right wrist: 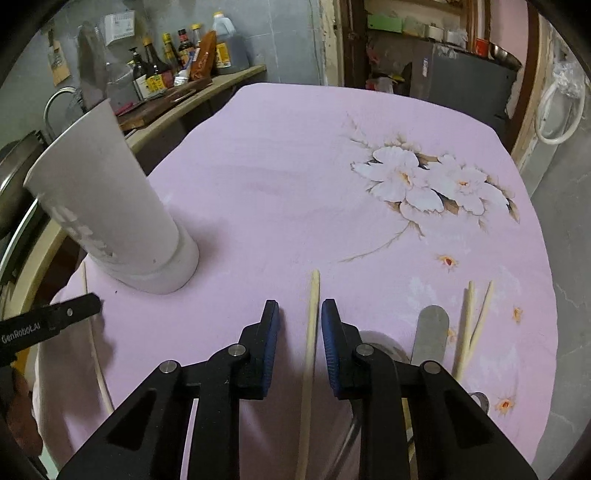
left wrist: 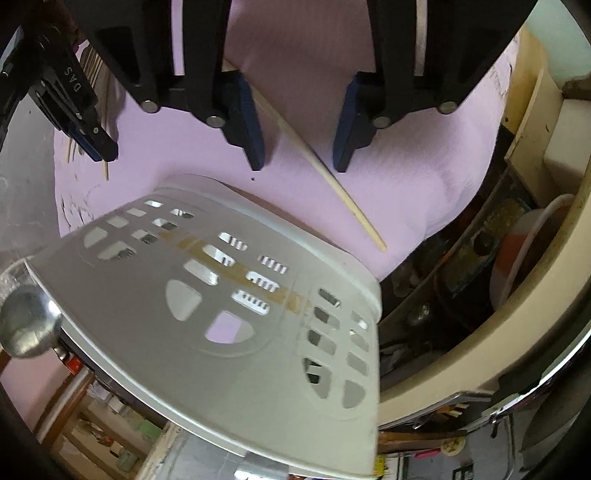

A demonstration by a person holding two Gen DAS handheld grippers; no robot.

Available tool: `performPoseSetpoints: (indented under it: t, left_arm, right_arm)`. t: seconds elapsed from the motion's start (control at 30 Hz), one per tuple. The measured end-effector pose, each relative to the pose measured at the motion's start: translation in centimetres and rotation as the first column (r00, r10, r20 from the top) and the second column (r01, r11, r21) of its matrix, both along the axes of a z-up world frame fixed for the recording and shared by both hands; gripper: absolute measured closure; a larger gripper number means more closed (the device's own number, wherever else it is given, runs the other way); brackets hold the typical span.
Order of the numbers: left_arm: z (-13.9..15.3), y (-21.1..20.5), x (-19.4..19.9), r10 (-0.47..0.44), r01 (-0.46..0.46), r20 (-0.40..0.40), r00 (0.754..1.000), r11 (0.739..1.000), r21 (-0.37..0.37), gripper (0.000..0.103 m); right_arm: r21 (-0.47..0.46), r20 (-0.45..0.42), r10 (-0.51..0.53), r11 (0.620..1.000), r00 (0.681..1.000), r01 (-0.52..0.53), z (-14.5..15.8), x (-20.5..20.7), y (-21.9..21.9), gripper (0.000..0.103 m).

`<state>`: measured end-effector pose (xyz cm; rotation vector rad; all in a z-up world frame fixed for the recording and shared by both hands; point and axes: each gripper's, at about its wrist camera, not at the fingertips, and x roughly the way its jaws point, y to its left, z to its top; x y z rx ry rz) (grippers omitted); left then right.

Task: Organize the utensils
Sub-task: 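Move the right tool down to a wooden chopstick and grasp it, then lift the chopstick with the right tool and carry it over the caddy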

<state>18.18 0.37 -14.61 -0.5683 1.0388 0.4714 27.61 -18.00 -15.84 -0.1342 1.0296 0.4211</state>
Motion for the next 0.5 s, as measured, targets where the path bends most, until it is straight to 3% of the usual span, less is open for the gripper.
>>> performPoseSetpoints:
  t: [0.07,0.13,0.23,0.5]
  left_arm:
    - [0.1,0.7,-0.1,0.013,-0.013,-0.009,1.000,1.000,-0.004,0.083]
    - [0.0,0.9,-0.2,0.005,-0.005,-0.010,1.000,1.000,-0.016,0.086]
    - [-0.1,1.1,-0.2,-0.013,0.013,-0.009,1.000,0.999,-0.053,0.091]
    - [-0.1,1.9,-1.6,-0.008,0.007,-0.005,1.000,0.972,-0.237,0.095]
  right_arm:
    - [-0.006,-0.007,-0.014,1.000,1.000,0.014,0.0,0.1,0.0,0.093]
    - [0.005,-0.018,-0.017,1.000,1.000,0.017,-0.1,0.2,-0.1,0.099]
    - [0.026,-0.034,-0.016,1.000,0.999,0.017,0.0,0.1,-0.4,0.099]
    - [0.241,-0.136,-0.031,0.968,0.990,0.063,0.7,-0.7,-3.4,0.099]
